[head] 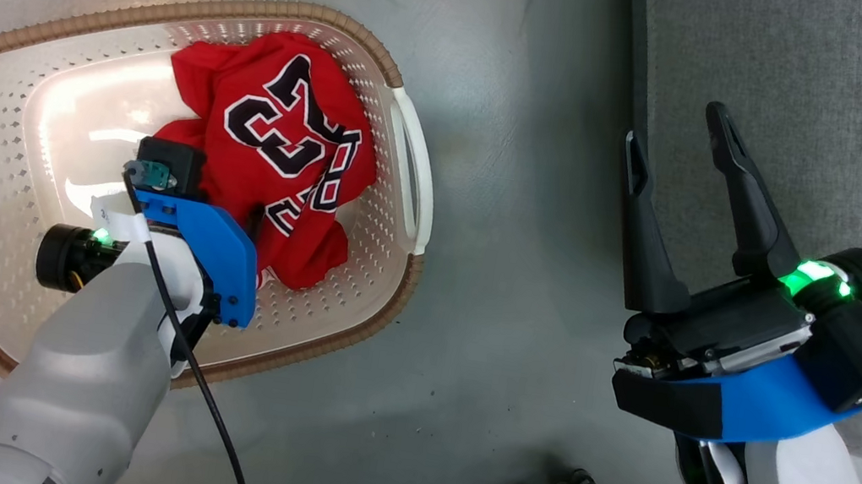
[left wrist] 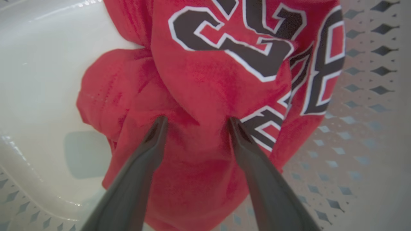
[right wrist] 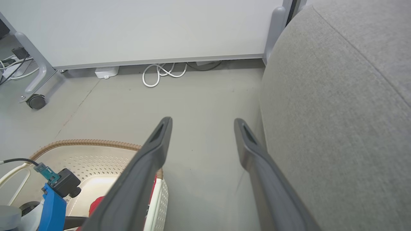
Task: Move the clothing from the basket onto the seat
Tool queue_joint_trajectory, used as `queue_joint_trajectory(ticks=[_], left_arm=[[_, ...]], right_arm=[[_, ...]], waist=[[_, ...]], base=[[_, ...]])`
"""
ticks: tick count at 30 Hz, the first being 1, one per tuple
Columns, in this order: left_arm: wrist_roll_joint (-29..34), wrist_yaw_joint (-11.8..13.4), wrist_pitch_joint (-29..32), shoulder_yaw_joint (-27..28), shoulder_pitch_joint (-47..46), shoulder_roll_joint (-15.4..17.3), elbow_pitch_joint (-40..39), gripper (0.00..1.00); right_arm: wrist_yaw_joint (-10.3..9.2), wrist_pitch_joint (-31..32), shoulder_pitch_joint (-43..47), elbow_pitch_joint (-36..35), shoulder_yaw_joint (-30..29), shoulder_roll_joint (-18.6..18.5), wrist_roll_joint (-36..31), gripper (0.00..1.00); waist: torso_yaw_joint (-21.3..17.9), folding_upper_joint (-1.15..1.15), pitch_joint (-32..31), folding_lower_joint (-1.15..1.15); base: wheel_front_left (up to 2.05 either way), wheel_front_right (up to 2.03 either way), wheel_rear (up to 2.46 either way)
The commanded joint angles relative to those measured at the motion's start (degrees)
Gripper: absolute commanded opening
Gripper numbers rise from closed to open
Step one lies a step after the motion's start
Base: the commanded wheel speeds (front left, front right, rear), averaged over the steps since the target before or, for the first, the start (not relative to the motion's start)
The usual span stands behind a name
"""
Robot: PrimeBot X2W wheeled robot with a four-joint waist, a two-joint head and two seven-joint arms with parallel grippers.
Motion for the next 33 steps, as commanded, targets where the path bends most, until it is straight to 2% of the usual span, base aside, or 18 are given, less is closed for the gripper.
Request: queue_joint_trajectory(ticks=[1, 4, 5, 6, 7, 23, 28, 33], left_arm=[[-0.44, 0.03, 0.36, 0.43, -1.10, -0.06, 0.68, 1.00], [-1.05, -0.36, 1.64, 0.41, -1.56, -0.83, 1.66, 1.00], [-0.96, -0.45, 2.03, 0.11, -1.70, -0.81, 1.93, 0.78], [-0.57, -0.53, 2.06, -0.26, -1.91, -0.58, 2.15, 0.19], [-0.46, -0.58, 2.13, -0.59, -2.03, -0.78, 2.29, 0.00], [-1.51, -1.19, 1.26, -2.05, -1.58, -2.22, 3.68, 0.00], [-2.31, -1.36, 0.39, -2.27, 0.64, -2.88, 4.01, 0.00], [-2.93, -1.47, -1.37, -3.35, 3.31, -3.56, 3.07, 0.00]], right_arm=[[0.01, -0.45, -0.69, 0.14, 0.10, 0.05, 0.18, 1.00], [0.01, -0.90, -0.75, 0.49, 0.05, 0.05, 0.53, 1.00], [0.01, -1.03, -0.78, 0.61, 0.03, 0.05, 0.61, 1.00], [0.01, -1.04, -0.82, 0.74, 0.01, 0.05, 0.63, 1.00], [0.01, -1.06, -0.83, 0.87, 0.00, 0.05, 0.68, 1.00], [0.01, -0.71, -1.15, 2.14, 0.01, 0.04, -0.48, 1.00], [0.01, -1.20, -0.75, 3.88, -0.11, 0.04, -0.15, 1.00], [0.01, -1.48, 0.23, 6.46, -0.51, 0.03, -0.20, 1.00]], waist=[[-0.15, 0.00, 0.15, -0.01], [-0.33, 0.00, 0.22, -0.01], [-0.34, 0.00, 0.22, -0.01], [-0.34, 0.00, 0.22, -0.01], [-0.30, 0.00, 0.17, -0.01], [0.83, 0.00, -2.38, -0.01], [1.90, 0.00, -6.81, -0.01], [3.33, 0.00, -14.43, -0.01]], base=[[0.00, 0.00, 0.00], [0.00, 0.00, 0.00], [0.00, 0.00, 0.00], [0.00, 0.00, 0.00], [0.00, 0.00, 0.00], [0.00, 0.00, 0.00], [0.00, 0.00, 0.00], [0.00, 0.00, 0.00]])
